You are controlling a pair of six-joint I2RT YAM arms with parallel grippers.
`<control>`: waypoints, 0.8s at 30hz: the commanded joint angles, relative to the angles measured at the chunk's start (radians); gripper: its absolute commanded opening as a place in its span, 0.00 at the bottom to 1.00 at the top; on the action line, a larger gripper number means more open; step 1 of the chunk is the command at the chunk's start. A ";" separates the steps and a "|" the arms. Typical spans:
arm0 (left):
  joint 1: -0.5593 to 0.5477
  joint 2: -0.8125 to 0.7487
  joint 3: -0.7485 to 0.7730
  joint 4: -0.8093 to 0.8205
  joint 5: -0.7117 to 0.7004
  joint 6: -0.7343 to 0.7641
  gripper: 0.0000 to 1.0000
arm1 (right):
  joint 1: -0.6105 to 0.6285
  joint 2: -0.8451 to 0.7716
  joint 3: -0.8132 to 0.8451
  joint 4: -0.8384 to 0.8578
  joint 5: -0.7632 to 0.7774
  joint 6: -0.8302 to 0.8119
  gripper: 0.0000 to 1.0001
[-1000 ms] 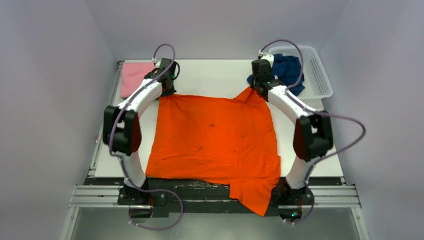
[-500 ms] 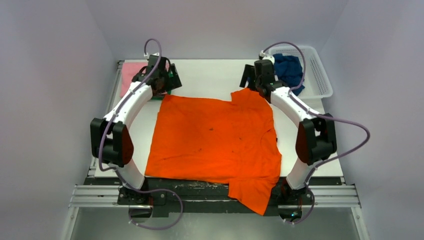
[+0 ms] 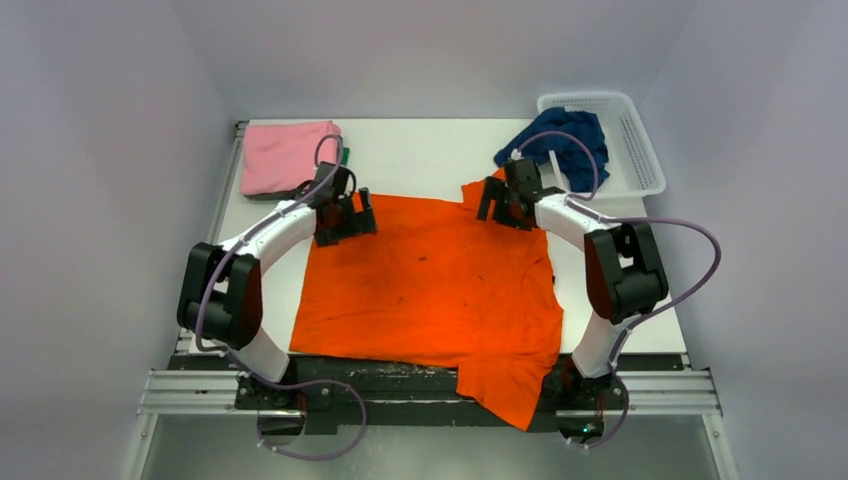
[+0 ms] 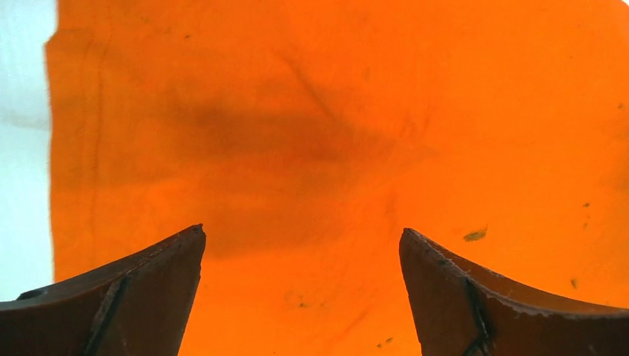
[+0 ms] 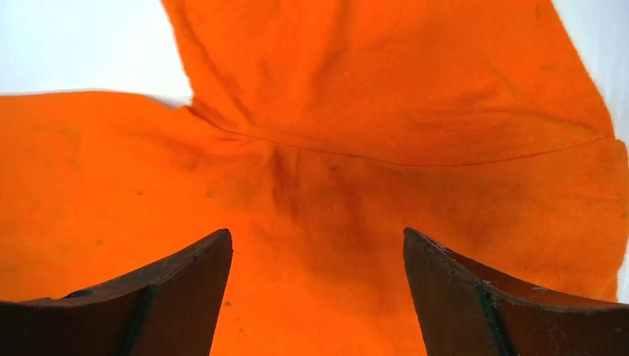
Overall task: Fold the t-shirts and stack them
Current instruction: Flatten out the tshirt
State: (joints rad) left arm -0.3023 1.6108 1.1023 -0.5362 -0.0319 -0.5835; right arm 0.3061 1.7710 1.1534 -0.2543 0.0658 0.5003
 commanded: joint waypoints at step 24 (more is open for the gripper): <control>0.064 0.724 0.840 -0.163 0.253 -0.076 1.00 | -0.186 0.624 0.662 -0.114 -0.179 0.066 0.81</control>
State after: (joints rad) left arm -0.2554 2.2436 1.8145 -0.6720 0.1879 -0.6460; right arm 0.1474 2.2669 1.7573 -0.3229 -0.0765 0.5598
